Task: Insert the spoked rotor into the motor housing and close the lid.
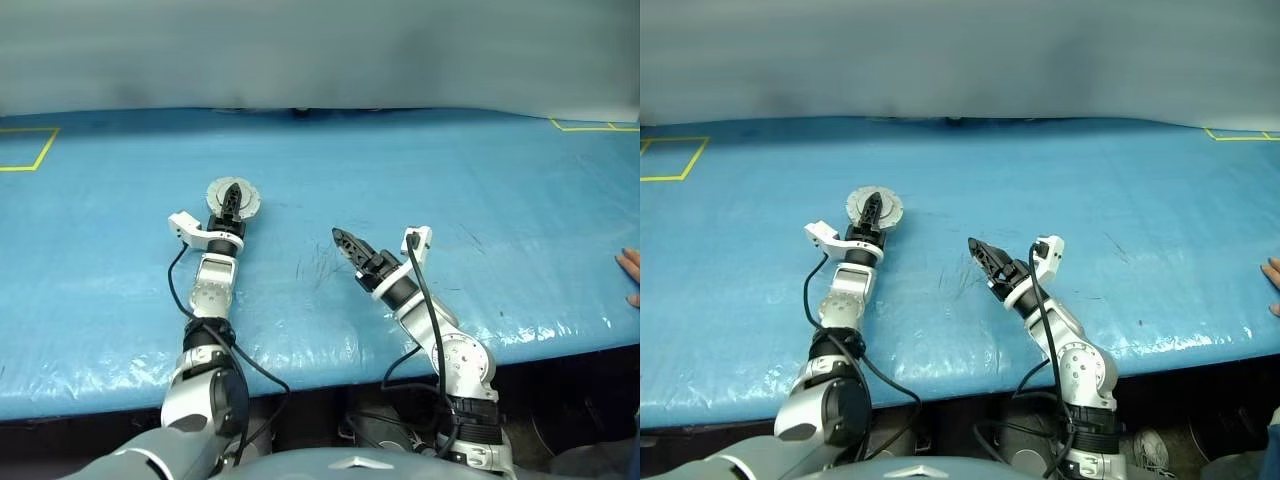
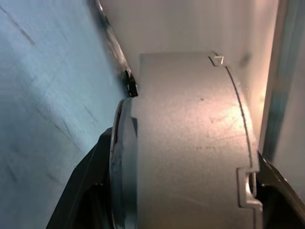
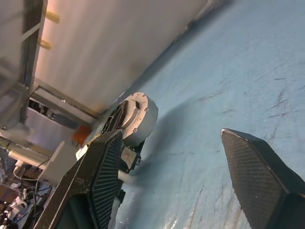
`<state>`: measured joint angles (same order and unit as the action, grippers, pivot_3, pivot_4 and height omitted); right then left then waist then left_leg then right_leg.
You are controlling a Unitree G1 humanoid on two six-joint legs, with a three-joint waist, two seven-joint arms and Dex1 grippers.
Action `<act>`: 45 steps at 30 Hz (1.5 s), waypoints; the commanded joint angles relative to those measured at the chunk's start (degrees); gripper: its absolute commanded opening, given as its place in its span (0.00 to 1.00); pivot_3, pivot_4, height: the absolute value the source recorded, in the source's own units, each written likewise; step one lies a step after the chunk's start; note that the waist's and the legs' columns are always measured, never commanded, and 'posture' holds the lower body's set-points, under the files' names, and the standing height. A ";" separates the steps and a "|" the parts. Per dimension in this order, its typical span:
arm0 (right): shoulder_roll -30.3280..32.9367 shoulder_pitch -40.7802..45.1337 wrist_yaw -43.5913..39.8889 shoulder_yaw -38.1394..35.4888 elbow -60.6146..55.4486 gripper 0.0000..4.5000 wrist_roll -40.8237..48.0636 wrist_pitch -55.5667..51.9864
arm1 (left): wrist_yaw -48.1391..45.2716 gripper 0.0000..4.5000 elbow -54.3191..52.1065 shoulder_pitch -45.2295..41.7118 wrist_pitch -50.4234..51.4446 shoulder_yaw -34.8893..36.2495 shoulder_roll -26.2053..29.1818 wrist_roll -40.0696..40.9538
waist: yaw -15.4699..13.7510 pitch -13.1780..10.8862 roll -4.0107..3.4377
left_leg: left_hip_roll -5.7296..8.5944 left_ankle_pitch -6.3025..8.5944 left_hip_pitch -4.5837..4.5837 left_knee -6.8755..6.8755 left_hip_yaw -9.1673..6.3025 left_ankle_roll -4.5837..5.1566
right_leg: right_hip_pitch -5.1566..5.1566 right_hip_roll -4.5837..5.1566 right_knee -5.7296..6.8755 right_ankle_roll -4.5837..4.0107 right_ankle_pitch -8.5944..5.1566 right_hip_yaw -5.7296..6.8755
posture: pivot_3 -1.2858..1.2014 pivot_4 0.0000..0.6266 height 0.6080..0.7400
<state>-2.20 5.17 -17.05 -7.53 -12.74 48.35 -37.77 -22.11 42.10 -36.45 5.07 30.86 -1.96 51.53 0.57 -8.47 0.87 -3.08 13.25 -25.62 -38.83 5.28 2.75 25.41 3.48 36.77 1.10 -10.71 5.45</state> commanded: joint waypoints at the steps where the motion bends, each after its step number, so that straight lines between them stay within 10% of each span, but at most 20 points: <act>1: 0.01 -0.81 0.55 -0.12 -3.14 0.76 0.29 1.40 | 0.73 0.55 5.04 -4.75 -5.12 1.61 2.12 -2.54 | 0.10 -0.04 0.07 | -0.01 0.00 0.00 0.00 0.00 0.00 | 0.00 0.00 0.01 0.00 0.00 0.00 | 0.52 0.24 1.00; 10: 0.12 -0.57 0.86 0.83 -2.39 0.77 -0.56 1.90 | 5.05 1.00 7.37 -3.89 -12.01 3.81 4.52 -7.31 | 0.41 -0.04 0.06 | -0.10 -0.02 0.14 -0.11 0.03 -0.03 | -0.12 -0.01 0.11 -0.01 0.01 -0.01 | 0.52 0.24 1.00; 21: 2.28 0.90 0.81 2.13 0.25 0.77 -7.26 6.39 | 1.69 1.00 -8.83 8.30 -14.31 1.73 9.49 -10.77 | 1.12 -0.03 0.04 | -0.47 -0.02 0.39 -0.06 0.20 -0.05 | -0.24 -0.03 0.17 -0.07 0.02 -0.11 | 0.52 0.24 1.00; 37: 20.77 1.79 -10.96 10.82 10.18 0.77 -35.07 29.16 | -34.45 1.00 -32.00 28.88 -12.29 -28.99 19.34 -26.48 | 0.25 0.00 -0.17 | -0.52 0.01 0.38 -0.16 0.47 -0.02 | -0.06 -0.02 0.22 -0.45 -0.19 -0.25 | 0.52 0.24 1.00; 45: 22.45 2.85 -16.45 11.31 12.17 0.99 -35.25 31.27 | -36.98 1.00 -28.81 29.02 -15.12 -32.18 19.70 -30.07 | 0.04 0.00 -0.24 | -0.50 0.02 0.36 -0.15 0.51 0.02 | -0.05 0.04 0.17 -0.41 -0.17 -0.29 | 0.52 0.24 1.00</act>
<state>19.91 7.13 -32.74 4.34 0.46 12.86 -7.76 -58.58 13.73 -7.34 -8.59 -1.02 17.56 21.79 0.61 -8.47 0.63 -3.58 13.27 -25.27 -38.98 5.79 2.77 25.36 3.52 36.94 0.69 -10.88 5.16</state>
